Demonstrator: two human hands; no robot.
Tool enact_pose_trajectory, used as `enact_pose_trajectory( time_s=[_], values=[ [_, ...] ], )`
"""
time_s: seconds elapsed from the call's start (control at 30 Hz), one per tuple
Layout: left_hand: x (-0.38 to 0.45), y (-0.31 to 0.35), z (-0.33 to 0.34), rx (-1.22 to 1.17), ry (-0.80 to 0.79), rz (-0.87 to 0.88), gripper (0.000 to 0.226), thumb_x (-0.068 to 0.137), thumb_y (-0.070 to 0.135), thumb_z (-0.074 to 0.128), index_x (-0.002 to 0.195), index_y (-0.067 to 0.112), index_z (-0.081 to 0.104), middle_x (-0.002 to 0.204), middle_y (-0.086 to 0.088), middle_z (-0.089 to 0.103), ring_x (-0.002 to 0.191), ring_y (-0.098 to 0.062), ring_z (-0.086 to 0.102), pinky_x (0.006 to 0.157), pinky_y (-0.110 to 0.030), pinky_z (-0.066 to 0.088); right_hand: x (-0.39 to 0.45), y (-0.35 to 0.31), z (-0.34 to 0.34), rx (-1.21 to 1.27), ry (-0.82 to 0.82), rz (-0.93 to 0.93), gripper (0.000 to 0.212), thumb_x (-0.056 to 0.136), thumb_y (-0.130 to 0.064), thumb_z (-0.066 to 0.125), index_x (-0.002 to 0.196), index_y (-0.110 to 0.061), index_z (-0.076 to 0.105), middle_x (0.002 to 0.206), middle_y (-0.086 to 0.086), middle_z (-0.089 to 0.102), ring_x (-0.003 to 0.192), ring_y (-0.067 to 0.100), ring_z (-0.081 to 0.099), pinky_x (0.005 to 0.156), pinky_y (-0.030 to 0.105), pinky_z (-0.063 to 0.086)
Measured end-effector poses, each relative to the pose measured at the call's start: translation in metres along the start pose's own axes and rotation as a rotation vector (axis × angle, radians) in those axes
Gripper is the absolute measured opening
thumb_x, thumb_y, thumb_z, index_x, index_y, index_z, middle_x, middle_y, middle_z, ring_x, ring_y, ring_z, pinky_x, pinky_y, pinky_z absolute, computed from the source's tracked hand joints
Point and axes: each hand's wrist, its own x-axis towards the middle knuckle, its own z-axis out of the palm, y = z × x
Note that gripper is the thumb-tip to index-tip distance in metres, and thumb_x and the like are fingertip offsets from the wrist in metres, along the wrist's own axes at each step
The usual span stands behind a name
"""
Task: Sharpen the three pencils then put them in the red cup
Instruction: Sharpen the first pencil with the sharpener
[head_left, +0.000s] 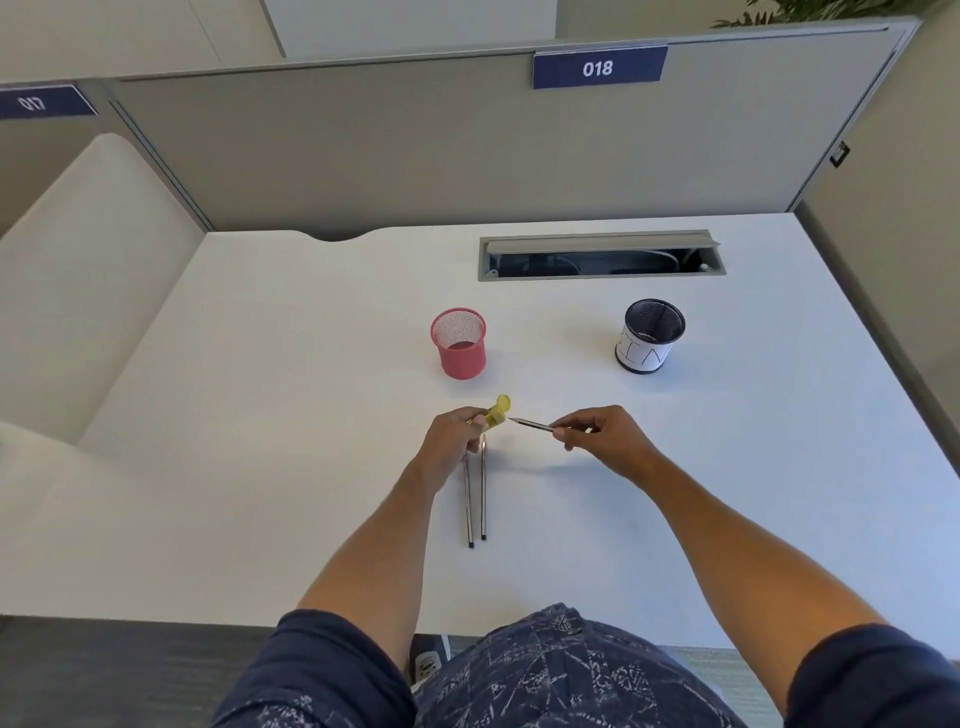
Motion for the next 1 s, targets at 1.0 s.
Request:
enact_pose_trajectory(
  time_s=[1.0],
  values=[
    [0.001, 0.009, 0.006, -0.148, -0.162, -0.119, 0.040, 0.102, 0.028, 0.062, 0.104, -0.011, 0.071, 0.056, -0.002, 0.044, 0.051, -0.017, 0.032, 0.051, -0.023, 0.037, 0.006, 0.004, 0.011, -0.762, 0.350, -0.779, 0.009, 0.091, -0.025, 0.070, 0.087, -0.019, 0.076, 0.070, -0.004, 0.065, 0.060, 0.024, 0.057, 0.049, 0.028, 0.041]
  ],
)
